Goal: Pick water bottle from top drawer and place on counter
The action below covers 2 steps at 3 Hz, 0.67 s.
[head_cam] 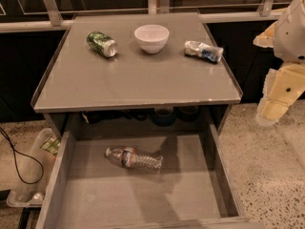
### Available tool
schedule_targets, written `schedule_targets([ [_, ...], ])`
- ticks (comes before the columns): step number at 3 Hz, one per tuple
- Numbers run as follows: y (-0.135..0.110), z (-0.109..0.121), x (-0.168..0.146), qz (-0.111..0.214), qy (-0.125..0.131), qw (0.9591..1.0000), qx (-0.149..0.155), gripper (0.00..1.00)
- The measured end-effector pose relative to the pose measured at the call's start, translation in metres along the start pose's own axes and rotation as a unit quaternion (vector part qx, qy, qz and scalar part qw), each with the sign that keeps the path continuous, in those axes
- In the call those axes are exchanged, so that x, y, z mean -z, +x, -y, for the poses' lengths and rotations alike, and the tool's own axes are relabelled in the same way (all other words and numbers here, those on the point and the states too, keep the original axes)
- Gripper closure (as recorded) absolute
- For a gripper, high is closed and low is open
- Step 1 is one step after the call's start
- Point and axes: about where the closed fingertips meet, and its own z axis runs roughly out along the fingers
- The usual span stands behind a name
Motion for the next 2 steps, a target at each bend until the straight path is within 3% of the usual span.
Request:
schedule_targets([
  [1,0.0,0.0,0.0,0.0,0.0,1.0,0.0,0.0],
  [2,-0.008,-0.004,-0.027,0.018,-0.024,0.9995,-0.006,0.0],
])
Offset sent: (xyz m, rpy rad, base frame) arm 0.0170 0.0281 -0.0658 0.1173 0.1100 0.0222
